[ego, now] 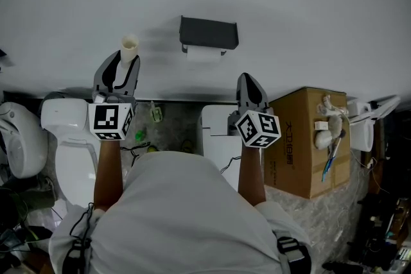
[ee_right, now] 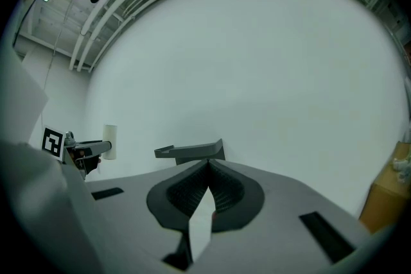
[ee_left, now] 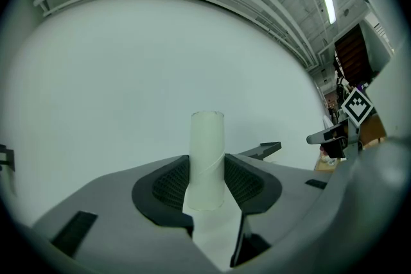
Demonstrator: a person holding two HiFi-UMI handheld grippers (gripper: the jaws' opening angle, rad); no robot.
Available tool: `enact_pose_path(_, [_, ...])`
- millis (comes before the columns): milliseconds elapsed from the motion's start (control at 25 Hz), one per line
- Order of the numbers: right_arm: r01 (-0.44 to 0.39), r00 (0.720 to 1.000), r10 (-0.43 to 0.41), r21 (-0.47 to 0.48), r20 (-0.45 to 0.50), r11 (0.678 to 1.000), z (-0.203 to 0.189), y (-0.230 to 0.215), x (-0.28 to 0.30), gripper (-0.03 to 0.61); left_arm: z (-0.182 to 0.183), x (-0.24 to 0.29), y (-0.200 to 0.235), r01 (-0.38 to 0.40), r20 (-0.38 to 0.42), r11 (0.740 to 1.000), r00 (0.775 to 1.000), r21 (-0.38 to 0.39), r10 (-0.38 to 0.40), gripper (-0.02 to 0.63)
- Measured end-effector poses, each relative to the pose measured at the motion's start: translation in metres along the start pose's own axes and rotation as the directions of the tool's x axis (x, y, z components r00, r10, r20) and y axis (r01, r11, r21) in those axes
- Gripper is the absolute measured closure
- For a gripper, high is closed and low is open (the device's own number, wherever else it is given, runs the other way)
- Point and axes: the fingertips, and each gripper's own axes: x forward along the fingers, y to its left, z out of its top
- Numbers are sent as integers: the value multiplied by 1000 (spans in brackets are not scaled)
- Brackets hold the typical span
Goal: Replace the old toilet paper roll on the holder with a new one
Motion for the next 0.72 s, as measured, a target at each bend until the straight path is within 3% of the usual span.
enact_pose_path(720, [-27,1000,27,13,-14,1000,-11,9,16,574,4,-8,18,-35,12,999,999,2,34,425])
